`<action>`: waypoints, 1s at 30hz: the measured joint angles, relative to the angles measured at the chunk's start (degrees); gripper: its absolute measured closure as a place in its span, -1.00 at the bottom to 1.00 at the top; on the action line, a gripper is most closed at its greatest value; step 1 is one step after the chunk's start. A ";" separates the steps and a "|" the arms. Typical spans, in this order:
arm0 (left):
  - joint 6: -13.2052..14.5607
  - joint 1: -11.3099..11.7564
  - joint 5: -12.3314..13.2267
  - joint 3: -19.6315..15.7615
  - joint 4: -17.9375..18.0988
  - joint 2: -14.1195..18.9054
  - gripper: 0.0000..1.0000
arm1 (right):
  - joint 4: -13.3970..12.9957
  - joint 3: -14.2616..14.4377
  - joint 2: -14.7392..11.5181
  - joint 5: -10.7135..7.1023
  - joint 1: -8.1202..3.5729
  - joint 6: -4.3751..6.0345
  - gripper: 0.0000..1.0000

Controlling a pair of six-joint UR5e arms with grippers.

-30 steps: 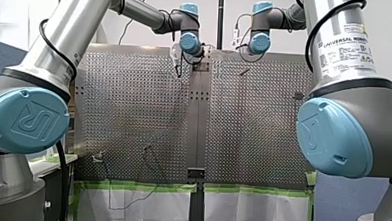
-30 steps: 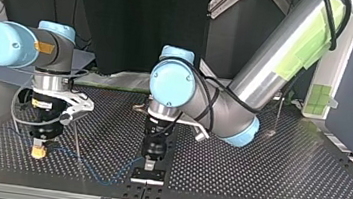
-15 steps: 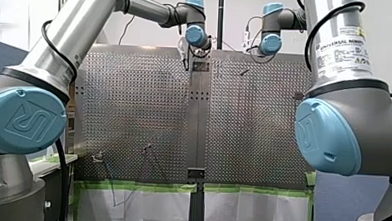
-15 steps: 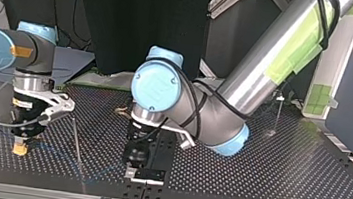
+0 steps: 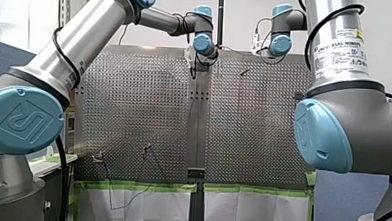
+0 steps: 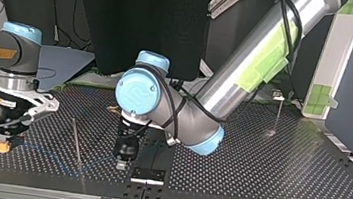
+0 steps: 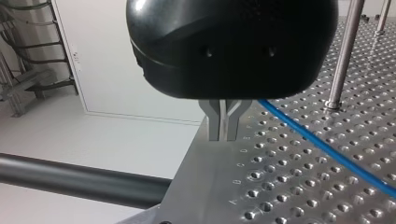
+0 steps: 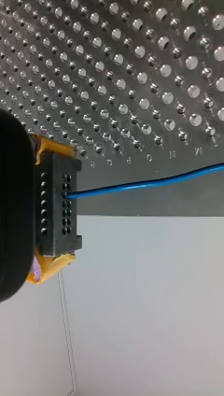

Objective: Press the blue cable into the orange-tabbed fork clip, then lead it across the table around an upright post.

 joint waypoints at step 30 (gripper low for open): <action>-0.11 -0.91 0.35 0.02 0.63 -3.99 1.00 | -0.29 2.46 1.93 -1.67 -2.45 -0.72 1.00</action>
